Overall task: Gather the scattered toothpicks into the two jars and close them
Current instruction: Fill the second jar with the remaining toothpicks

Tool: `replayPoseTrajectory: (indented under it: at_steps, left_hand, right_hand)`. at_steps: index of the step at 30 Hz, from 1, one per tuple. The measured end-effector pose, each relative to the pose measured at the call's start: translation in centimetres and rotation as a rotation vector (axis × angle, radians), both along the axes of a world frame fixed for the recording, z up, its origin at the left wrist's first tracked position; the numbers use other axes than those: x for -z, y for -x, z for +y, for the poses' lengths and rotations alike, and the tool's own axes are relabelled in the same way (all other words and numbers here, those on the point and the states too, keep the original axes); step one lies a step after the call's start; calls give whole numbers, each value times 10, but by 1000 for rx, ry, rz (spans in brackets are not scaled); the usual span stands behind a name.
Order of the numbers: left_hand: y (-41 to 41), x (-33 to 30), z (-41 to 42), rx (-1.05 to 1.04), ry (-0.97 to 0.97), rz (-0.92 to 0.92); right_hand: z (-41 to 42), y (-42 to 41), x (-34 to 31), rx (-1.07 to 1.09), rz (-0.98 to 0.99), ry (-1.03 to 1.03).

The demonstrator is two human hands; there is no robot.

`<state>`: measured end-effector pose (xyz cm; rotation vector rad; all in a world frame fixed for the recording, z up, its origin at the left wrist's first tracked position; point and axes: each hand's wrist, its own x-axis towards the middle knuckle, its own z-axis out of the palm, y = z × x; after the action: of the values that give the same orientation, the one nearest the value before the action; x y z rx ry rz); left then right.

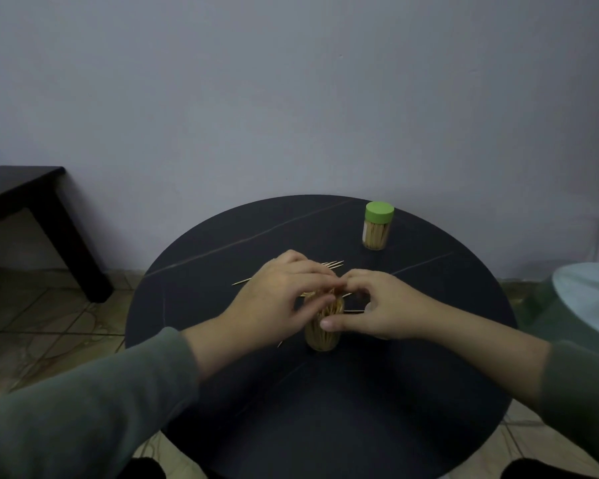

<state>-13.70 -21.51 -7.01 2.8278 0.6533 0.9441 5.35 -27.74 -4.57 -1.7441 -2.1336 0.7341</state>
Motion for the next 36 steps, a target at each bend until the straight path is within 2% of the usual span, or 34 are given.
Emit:
replayPoseTrajectory:
  at_steps: [9,15,20,26,31,36]
  left_hand:
    - [13,-6,12,-9,20,-75]
    - [17,1,1,-30,199,-4]
    - [16,2,-10,155,55,148]
    - [20,3,-1,56,-67,78]
    - [27,0,5,149,-205,190]
    - [22,-1,-2,113,-178,178]
  right_hand:
    - [1,-2,-3,13,0,12]
    - [1,-2,-4,10,-5,8]
    - [1,-4,-4,-7,-19,-7]
    - [1,-4,-6,-1,-44,-2]
    - [0,-5,-6,9,-58,19]
    - [0,-4,-6,-2,-30,-24]
